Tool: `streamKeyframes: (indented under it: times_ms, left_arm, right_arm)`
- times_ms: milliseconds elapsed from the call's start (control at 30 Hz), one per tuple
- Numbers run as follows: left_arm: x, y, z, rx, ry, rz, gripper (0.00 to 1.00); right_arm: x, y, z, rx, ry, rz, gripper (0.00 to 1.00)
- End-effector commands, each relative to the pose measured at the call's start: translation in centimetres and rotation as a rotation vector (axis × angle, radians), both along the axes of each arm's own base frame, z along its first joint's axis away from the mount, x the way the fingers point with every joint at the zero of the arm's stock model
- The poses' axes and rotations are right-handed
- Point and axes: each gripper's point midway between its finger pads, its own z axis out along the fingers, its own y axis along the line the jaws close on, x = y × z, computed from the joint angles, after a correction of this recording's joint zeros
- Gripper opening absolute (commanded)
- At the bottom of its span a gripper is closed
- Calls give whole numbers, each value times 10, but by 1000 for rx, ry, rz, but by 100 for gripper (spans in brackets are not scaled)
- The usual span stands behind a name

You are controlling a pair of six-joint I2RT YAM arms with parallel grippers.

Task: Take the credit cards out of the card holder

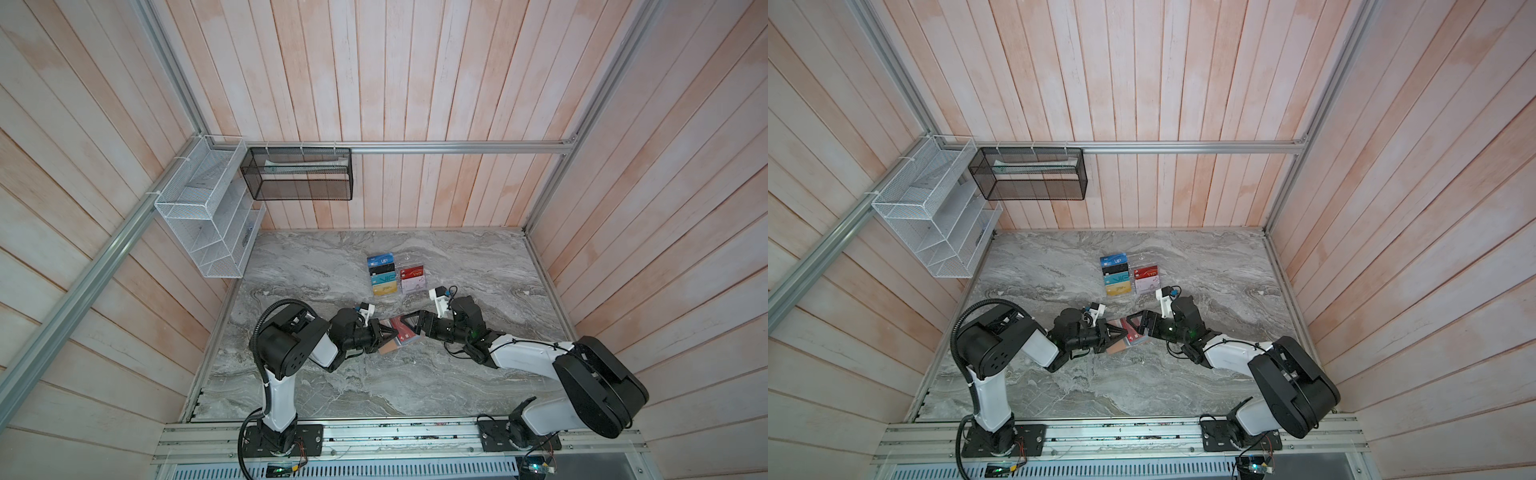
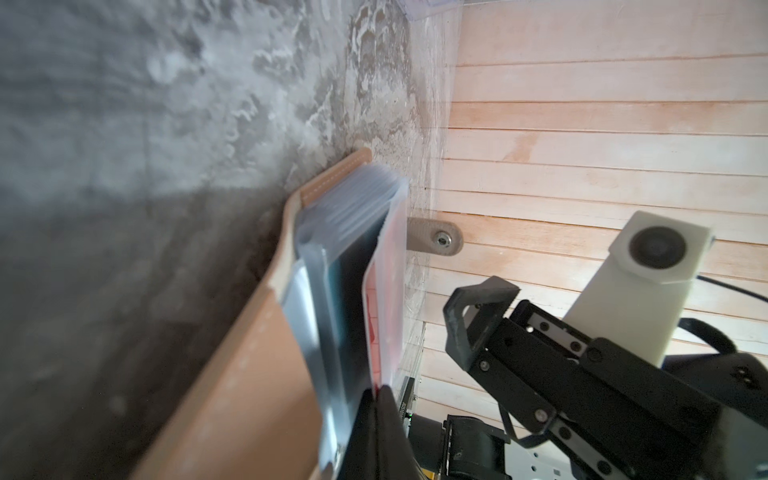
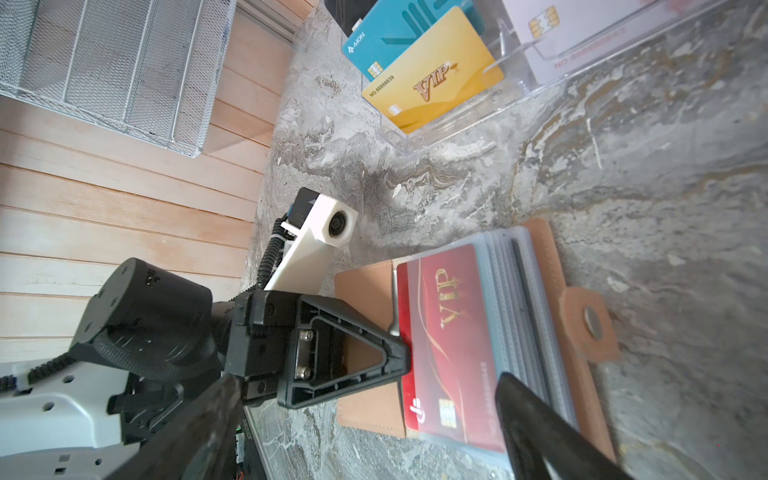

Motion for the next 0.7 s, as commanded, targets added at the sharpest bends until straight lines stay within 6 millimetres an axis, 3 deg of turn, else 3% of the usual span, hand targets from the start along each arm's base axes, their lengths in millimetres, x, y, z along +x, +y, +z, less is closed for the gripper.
streamKeyframes:
  times_ms: [0,300,667]
  left_arm:
    - [-4,6,-11,45,-9,-17,0]
    - [-4,8,-12,77,-23,-33,0]
    - [-4,11,-11,76,-37,-50,0]
  right_arm:
    - [0,8,5,11,-13,29,97]
    - [3,23,-11,12,25,61,97]
    - [1,19,-29,-7,61,44,97]
